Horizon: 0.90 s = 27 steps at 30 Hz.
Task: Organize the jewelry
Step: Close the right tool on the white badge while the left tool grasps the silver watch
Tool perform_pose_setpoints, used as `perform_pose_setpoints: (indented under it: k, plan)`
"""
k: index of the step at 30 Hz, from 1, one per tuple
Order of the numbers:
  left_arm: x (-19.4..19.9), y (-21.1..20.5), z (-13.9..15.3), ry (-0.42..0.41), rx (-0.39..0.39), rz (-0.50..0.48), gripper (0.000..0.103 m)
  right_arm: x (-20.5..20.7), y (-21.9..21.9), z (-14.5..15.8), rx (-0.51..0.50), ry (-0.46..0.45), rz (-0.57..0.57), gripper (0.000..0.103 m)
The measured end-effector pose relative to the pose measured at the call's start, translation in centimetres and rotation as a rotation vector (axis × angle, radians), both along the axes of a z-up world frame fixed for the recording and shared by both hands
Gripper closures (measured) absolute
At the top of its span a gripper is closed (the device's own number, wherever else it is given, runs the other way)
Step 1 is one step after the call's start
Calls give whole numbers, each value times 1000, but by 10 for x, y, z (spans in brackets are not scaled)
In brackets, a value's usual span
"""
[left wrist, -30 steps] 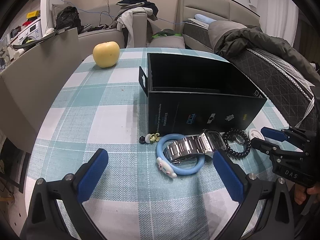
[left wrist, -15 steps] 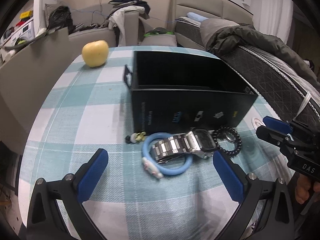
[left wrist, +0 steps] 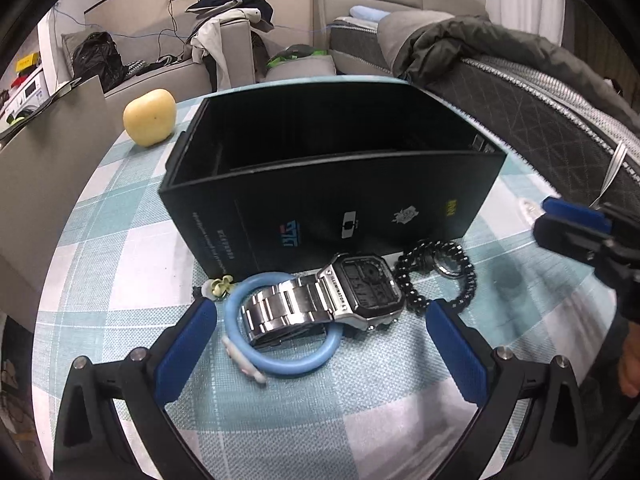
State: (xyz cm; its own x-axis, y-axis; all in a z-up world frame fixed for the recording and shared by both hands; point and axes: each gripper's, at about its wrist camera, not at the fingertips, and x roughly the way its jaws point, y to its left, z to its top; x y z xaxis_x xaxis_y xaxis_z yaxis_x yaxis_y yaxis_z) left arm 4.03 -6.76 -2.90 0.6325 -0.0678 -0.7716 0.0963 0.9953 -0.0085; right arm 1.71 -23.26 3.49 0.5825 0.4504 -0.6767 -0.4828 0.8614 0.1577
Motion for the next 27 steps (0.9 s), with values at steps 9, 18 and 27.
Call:
perform_pose_setpoints:
  k: [9, 18, 27]
  plan:
    - [4, 0, -1, 14, 25, 22, 12, 1, -4, 2, 9, 6, -2, 62]
    - [-6, -2, -2, -11, 32, 7, 21, -1, -2, 1, 3, 3, 5, 62]
    - [-16, 1, 8, -74, 28, -5, 29, -1, 1, 0, 0, 4, 9, 62]
